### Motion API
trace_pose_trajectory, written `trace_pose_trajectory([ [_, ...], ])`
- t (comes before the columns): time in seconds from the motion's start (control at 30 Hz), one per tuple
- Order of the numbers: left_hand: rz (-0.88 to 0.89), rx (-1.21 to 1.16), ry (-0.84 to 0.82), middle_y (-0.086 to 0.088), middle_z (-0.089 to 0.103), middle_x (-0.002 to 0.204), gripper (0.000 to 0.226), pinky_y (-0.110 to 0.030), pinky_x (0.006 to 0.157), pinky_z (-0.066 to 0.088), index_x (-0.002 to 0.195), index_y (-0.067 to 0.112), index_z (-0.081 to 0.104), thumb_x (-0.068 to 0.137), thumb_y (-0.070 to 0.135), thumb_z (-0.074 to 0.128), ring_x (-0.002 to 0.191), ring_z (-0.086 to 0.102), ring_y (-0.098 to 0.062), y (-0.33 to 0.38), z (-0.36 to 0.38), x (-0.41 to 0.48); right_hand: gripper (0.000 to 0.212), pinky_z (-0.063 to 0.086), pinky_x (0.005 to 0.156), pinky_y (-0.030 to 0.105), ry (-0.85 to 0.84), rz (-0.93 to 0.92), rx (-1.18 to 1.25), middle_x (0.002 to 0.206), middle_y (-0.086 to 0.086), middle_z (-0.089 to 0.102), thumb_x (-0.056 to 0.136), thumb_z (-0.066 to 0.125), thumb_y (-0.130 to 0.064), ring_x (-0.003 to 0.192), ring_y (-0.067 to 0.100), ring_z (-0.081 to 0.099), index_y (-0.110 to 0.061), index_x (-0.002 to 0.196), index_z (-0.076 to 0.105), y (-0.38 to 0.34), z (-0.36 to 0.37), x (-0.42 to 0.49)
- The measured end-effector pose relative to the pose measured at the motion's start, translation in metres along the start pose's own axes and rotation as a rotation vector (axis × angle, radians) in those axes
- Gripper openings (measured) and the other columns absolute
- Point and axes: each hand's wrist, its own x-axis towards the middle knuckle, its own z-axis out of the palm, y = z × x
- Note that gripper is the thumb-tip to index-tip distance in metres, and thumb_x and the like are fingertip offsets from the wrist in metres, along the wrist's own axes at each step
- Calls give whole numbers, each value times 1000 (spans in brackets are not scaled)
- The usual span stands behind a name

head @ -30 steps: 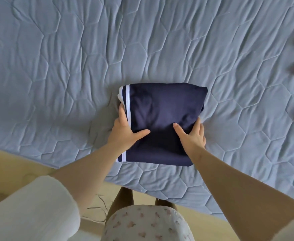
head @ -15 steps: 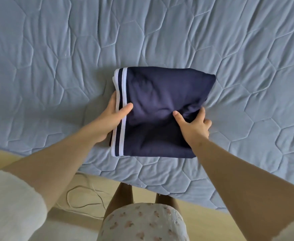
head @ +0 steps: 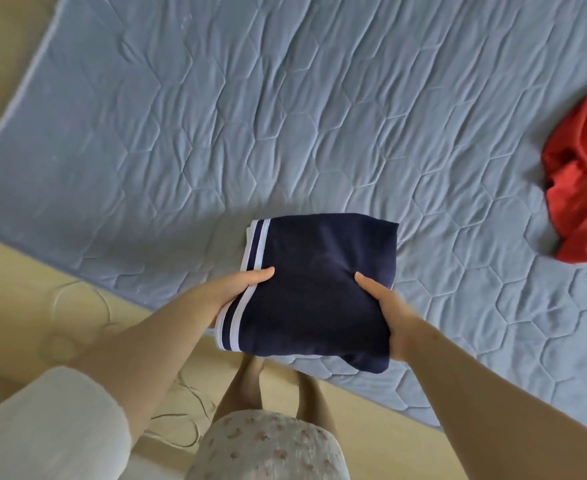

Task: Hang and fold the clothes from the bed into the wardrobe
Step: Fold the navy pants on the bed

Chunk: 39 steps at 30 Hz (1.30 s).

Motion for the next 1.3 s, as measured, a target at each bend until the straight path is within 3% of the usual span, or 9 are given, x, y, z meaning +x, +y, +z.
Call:
trace_pose_trajectory([
  [0.13, 35, -76, 34, -9, 74, 92, 45, -30, 64, 51, 98, 15, 70, 66, 46, 75, 79, 72, -24, -7, -10, -57, 64, 56, 61, 37, -97, -33, -4, 90, 13, 74, 50, 81, -43, 77, 31, 71, -14, 105, 64, -6, 21, -47],
  [0.3, 135, -235, 107, -11, 74, 81, 31, -24, 46, 51, 89, 10, 70, 79, 39, 69, 65, 71, -24, -15, -24, -140, 56, 56, 62, 36, -168, -120, -108, 92, 14, 73, 58, 77, -38, 78, 31, 71, -10, 105, 65, -24, 62, -112],
  [0.43, 251, -392, 187, -15, 73, 91, 33, -32, 70, 53, 101, 8, 68, 80, 33, 69, 82, 69, -30, -35, -50, -199, 47, 55, 62, 35, -226, -181, -228, 93, 13, 73, 71, 74, -34, 82, 31, 71, -9, 110, 64, -34, 111, -159],
  [0.53, 321, -415, 230, -10, 74, 77, 27, -29, 61, 49, 97, 9, 66, 83, 32, 66, 67, 70, -24, -54, -80, -245, 47, 56, 62, 35, -281, -186, -333, 98, 14, 72, 74, 73, -35, 85, 32, 71, -9, 112, 63, -32, 158, -189],
  [0.73, 450, -595, 363, -8, 73, 72, 22, -28, 59, 48, 90, 12, 66, 83, 33, 67, 66, 69, -23, -103, -163, -321, 54, 56, 55, 33, -417, -225, -571, 96, 14, 73, 65, 75, -36, 80, 30, 71, -7, 109, 65, -24, 285, -234],
  [0.83, 521, -710, 396, -10, 74, 83, 27, -31, 65, 51, 98, 11, 67, 82, 33, 68, 75, 70, -25, -131, -220, -350, 54, 55, 62, 32, -477, -280, -697, 97, 12, 73, 62, 74, -38, 81, 28, 71, -9, 108, 66, -16, 364, -253],
  [1.0, 595, -813, 497, -8, 74, 75, 26, -28, 56, 51, 98, 10, 65, 84, 32, 66, 64, 70, -22, -183, -321, -406, 38, 53, 61, 29, -546, -337, -837, 94, 9, 74, 79, 67, -38, 78, 25, 72, -12, 107, 65, 17, 499, -276],
  [1.13, 639, -917, 517, -9, 72, 67, 22, -25, 48, 51, 95, 9, 63, 86, 29, 64, 55, 69, -22, -221, -382, -454, 41, 54, 61, 33, -596, -366, -940, 90, 12, 74, 74, 72, -37, 75, 29, 72, -11, 104, 64, 45, 595, -307],
  [1.3, 719, -944, 619, -12, 73, 79, 26, -32, 59, 52, 100, 9, 64, 84, 30, 66, 70, 68, -26, -242, -457, -510, 42, 56, 59, 39, -704, -411, -937, 93, 14, 73, 74, 73, -36, 78, 34, 71, -13, 107, 64, 65, 691, -338],
])
